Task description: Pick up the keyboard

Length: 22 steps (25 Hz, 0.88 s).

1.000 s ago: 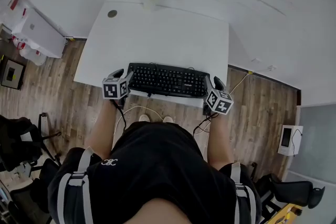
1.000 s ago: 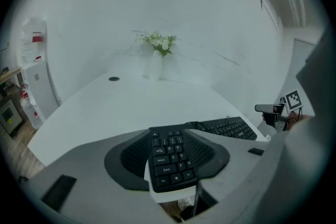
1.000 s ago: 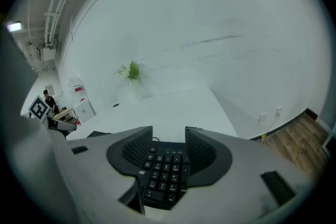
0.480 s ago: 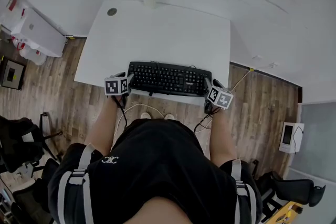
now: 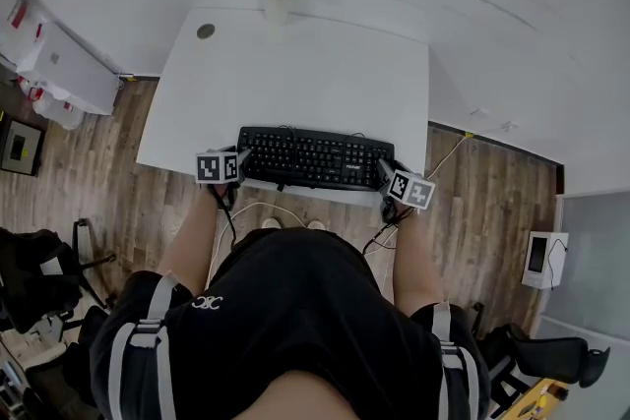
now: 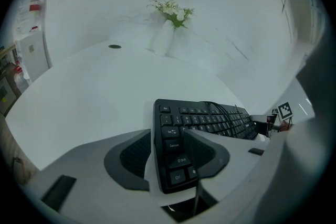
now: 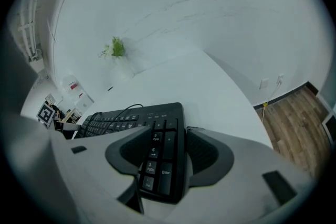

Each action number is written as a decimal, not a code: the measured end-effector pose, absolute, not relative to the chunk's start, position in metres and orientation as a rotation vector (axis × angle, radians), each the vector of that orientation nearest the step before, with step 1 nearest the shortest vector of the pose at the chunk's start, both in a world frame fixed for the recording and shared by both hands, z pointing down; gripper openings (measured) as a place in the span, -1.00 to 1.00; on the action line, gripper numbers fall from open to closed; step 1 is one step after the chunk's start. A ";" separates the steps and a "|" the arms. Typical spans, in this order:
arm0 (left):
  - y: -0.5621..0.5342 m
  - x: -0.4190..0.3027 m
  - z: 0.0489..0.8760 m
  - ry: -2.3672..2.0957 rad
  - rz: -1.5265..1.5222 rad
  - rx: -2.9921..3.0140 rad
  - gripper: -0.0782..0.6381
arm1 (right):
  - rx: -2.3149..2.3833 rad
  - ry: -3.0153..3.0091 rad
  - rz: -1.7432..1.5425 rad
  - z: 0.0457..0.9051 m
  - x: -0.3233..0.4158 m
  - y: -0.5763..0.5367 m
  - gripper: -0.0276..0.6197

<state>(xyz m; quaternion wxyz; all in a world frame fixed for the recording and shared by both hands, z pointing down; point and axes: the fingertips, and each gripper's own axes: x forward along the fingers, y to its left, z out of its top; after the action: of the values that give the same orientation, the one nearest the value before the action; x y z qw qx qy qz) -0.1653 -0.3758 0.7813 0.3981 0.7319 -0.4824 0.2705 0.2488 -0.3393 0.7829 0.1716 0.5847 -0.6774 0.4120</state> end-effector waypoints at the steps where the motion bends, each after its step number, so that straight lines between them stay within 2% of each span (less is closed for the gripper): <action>1: -0.377 -0.164 0.782 -1.207 0.680 1.854 -0.19 | 1.658 -1.923 1.172 0.783 0.249 -0.340 -0.24; 9: -0.380 -0.158 0.788 -1.031 0.527 1.813 -0.24 | 1.635 -1.927 1.177 0.784 0.252 -0.344 -0.26; 22: -0.373 -0.163 0.789 -1.008 0.590 1.819 -0.27 | 1.615 -1.882 1.193 0.783 0.244 -0.332 -0.27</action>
<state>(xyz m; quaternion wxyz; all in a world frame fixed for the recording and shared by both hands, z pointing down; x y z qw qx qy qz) -0.1632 -0.3729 0.7887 0.4708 0.7424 -0.4113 0.2408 0.2444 -0.3322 0.7834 0.1936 0.5759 -0.6708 0.4253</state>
